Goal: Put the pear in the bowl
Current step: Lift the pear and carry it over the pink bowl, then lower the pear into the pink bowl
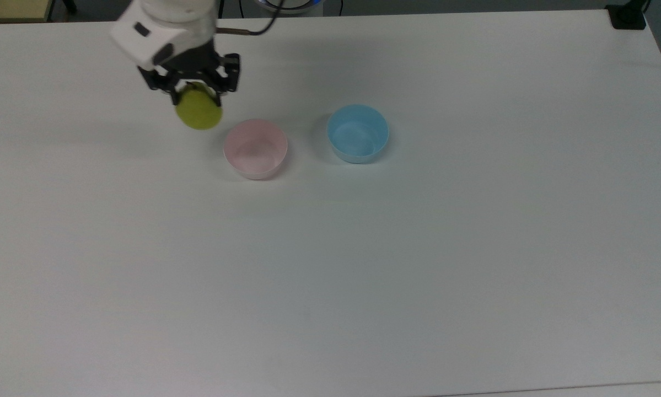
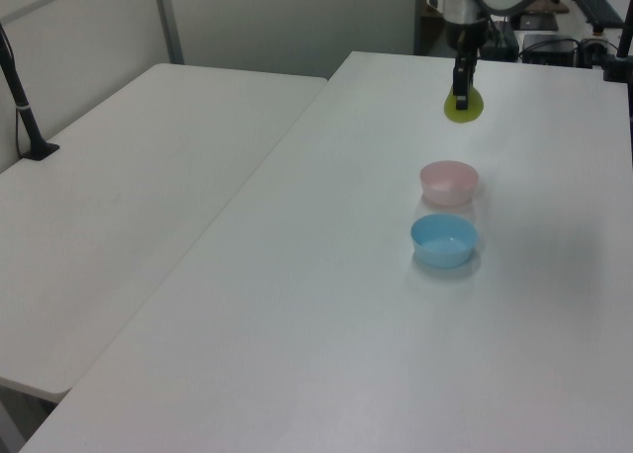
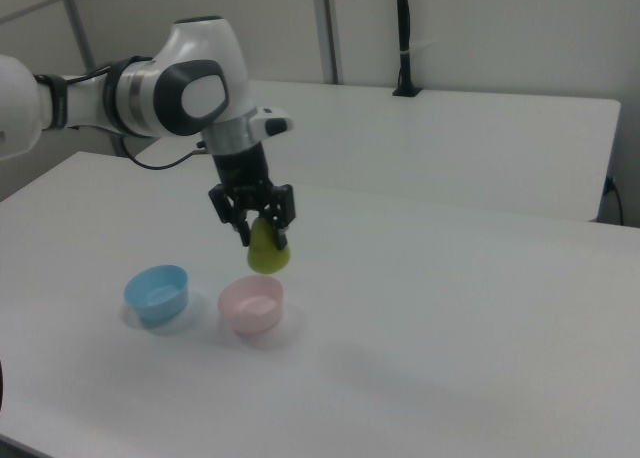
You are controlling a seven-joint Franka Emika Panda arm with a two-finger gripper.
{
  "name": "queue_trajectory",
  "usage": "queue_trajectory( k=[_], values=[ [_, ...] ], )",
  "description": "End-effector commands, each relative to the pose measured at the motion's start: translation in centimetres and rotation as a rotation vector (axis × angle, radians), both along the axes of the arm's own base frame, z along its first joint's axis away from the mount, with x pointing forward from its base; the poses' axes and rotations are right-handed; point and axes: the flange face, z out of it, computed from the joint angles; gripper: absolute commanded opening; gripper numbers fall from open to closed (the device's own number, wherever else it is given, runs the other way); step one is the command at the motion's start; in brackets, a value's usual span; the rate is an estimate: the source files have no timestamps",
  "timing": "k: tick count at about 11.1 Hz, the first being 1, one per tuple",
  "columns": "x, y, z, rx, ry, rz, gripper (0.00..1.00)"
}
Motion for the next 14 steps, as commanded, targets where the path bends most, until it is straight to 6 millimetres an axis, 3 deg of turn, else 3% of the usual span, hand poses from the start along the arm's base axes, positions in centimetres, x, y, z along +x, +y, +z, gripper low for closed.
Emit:
queue_trajectory(
  k=[1, 2, 6, 8, 11, 12, 13, 14],
  values=[
    [-0.8, 5.3, -2.4, 0.009, 0.029, -0.024, 0.46],
    [-0.6, 6.9, -3.7, 0.009, 0.005, -0.044, 0.46],
    [0.5, 8.8, -8.3, 0.006, -0.008, -0.022, 0.46],
    [0.9, 8.6, -10.3, 0.002, 0.006, -0.024, 0.46],
    [1.3, 8.3, -11.4, -0.006, 0.000, -0.021, 0.47],
    [1.5, 8.3, -12.2, -0.009, 0.003, -0.018, 0.48],
    [1.7, 8.3, -12.5, -0.008, -0.009, -0.015, 0.60],
    [1.7, 8.3, -12.5, -0.007, -0.010, -0.015, 0.64]
  ],
)
